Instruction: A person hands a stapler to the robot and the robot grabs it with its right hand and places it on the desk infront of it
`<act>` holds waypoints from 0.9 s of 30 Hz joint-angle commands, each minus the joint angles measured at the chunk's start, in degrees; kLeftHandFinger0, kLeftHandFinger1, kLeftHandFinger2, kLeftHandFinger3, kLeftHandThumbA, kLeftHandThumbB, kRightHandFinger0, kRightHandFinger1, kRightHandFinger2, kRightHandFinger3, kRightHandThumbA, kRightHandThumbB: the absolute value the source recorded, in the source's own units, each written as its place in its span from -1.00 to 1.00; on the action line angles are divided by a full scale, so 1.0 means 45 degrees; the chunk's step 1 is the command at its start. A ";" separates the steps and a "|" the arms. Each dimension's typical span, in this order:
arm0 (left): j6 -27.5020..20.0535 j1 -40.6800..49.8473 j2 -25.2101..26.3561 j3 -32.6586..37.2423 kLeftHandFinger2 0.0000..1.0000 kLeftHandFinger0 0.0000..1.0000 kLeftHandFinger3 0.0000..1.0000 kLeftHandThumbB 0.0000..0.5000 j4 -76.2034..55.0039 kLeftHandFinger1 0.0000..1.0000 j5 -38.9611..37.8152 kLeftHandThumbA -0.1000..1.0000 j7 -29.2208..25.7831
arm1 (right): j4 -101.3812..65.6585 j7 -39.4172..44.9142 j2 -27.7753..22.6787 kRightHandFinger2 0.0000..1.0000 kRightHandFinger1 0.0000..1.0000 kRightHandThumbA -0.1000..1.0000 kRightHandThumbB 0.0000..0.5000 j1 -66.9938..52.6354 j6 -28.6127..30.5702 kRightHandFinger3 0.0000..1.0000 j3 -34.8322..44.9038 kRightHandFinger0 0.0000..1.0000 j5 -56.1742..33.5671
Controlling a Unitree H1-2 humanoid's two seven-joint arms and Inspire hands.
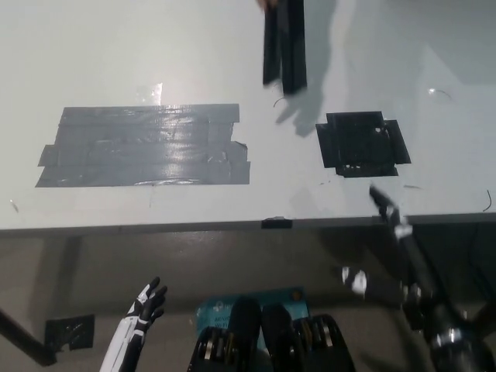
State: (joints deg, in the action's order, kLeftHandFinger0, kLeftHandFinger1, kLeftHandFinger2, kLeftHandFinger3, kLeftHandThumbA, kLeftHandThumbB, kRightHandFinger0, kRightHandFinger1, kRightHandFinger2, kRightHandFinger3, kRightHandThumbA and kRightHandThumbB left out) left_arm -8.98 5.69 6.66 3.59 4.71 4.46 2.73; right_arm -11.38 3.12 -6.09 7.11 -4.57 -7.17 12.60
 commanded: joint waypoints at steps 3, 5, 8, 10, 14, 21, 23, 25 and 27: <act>-0.0492 -0.0153 0.0132 0.0003 1.00 1.00 1.00 0.72 -0.0201 1.00 0.0014 1.00 0.0134 | 0.0861 -0.0404 0.0261 1.00 1.00 0.86 -0.09 0.1984 -0.0512 1.00 0.0421 1.00 0.0237; -0.0515 -0.0169 0.0130 -0.0008 1.00 1.00 1.00 0.69 -0.0187 1.00 0.0002 1.00 0.0157 | 0.1361 -0.0488 0.0299 1.00 1.00 0.88 -0.12 0.2480 -0.0454 1.00 0.0489 1.00 0.0261; -0.0609 -0.0215 0.0111 -0.0003 1.00 1.00 1.00 0.73 -0.0104 1.00 0.0067 1.00 0.0115 | 0.2439 -0.0757 0.0340 1.00 1.00 1.00 0.10 0.3424 -0.0779 1.00 0.0606 1.00 0.0567; -0.0527 -0.0209 0.0130 -0.0006 1.00 1.00 1.00 0.74 -0.0162 1.00 0.0060 1.00 0.0138 | 0.2943 -0.0895 0.0409 1.00 1.00 1.00 0.14 0.3789 -0.0931 1.00 0.0695 1.00 0.0604; -0.0524 -0.0228 0.0138 -0.0009 1.00 1.00 1.00 0.75 -0.0202 1.00 0.0052 1.00 0.0151 | 0.4449 -0.1120 0.0410 1.00 1.00 1.00 0.22 0.4739 -0.0678 1.00 0.0786 1.00 0.0588; -0.0475 -0.0220 0.0139 0.0001 1.00 1.00 1.00 0.79 -0.0270 1.00 0.0099 1.00 0.0136 | 0.6008 -0.1267 0.0672 1.00 1.00 1.00 0.52 0.6088 -0.0730 1.00 0.0738 1.00 0.0411; -0.0469 -0.0238 0.0142 -0.0005 1.00 1.00 1.00 0.77 -0.0284 1.00 0.0081 1.00 0.0147 | 0.6214 -0.1291 0.0738 1.00 1.00 1.00 0.54 0.6314 -0.0743 1.00 0.0745 1.00 0.0358; -0.0463 -0.0286 0.0152 -0.0018 1.00 1.00 1.00 0.77 -0.0286 1.00 0.0133 1.00 0.0113 | 0.6469 -0.1308 0.0787 1.00 1.00 1.00 0.60 0.6744 -0.1040 1.00 0.0649 1.00 0.0495; -0.0467 -0.0295 0.0163 -0.0030 1.00 1.00 1.00 0.79 -0.0264 1.00 0.0130 1.00 0.0110 | 0.6600 -0.1319 0.0810 1.00 1.00 1.00 0.63 0.7014 -0.1228 1.00 0.0570 1.00 0.0612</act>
State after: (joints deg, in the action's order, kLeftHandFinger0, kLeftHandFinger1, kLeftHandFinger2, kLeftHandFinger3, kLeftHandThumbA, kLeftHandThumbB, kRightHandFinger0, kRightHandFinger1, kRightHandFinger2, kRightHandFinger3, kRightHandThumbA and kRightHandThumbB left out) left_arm -9.30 4.79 6.77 3.53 4.70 4.57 3.02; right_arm 17.78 -1.19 -3.44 33.39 -8.33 -4.48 14.43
